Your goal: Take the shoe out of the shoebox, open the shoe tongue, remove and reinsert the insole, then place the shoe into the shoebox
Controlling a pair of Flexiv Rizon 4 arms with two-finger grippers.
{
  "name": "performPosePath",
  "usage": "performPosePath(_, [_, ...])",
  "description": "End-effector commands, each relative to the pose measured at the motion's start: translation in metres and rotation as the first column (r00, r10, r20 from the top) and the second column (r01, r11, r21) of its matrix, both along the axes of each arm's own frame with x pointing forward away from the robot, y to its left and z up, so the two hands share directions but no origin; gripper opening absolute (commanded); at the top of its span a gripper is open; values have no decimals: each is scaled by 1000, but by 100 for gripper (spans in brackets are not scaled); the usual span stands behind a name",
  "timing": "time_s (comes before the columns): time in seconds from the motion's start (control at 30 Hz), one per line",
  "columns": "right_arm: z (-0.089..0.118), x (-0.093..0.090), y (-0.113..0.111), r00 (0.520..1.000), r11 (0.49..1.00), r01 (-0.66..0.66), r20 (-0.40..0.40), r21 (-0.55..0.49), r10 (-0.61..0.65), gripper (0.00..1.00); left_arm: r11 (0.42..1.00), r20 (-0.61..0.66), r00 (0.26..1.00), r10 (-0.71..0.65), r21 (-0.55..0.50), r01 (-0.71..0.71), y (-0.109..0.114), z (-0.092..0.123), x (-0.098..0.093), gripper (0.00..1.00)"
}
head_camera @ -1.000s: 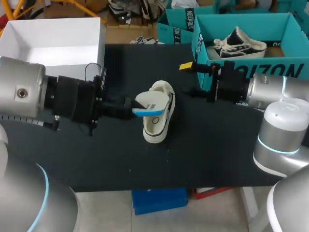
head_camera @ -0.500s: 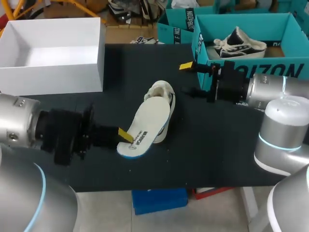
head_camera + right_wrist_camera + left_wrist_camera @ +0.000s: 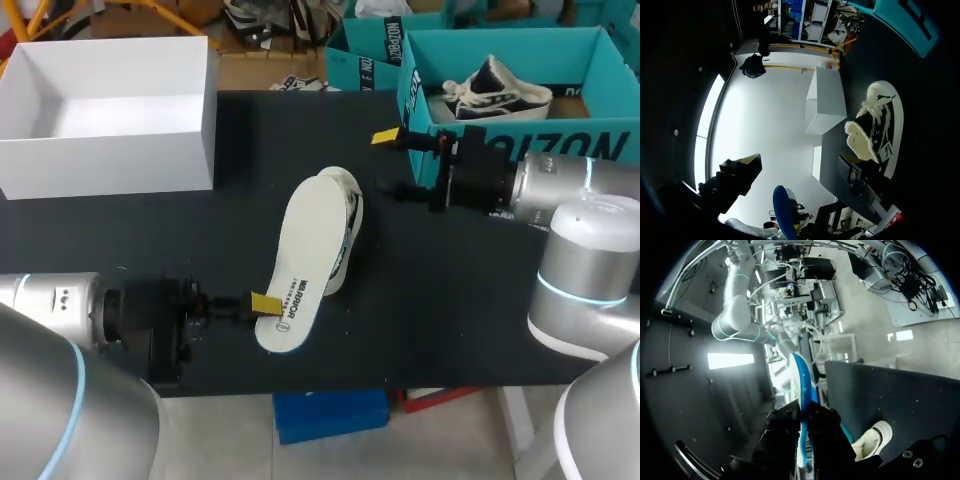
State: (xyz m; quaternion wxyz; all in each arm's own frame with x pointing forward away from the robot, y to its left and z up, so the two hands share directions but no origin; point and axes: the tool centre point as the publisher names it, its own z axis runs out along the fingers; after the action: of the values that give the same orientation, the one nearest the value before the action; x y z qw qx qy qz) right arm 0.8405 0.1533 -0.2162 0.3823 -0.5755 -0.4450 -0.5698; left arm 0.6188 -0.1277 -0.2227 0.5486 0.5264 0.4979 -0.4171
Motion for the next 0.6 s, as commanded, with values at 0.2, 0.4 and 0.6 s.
performPosePath(0.2, [-1, 0, 2, 1000, 1000, 5, 0, -1, -5, 100, 994, -14, 1000, 14, -107, -16, -7, -10, 4, 0])
performPosePath(0.4, [-1, 0, 2, 1000, 1000, 5, 0, -1, -5, 100, 994, -14, 1000, 14, -107, -16, -7, -10, 4, 0])
performPosePath(0.6, [-1, 0, 2, 1000, 1000, 5, 0, -1, -5, 100, 996, -24, 1000, 16, -91, -18, -9, -13, -1, 0])
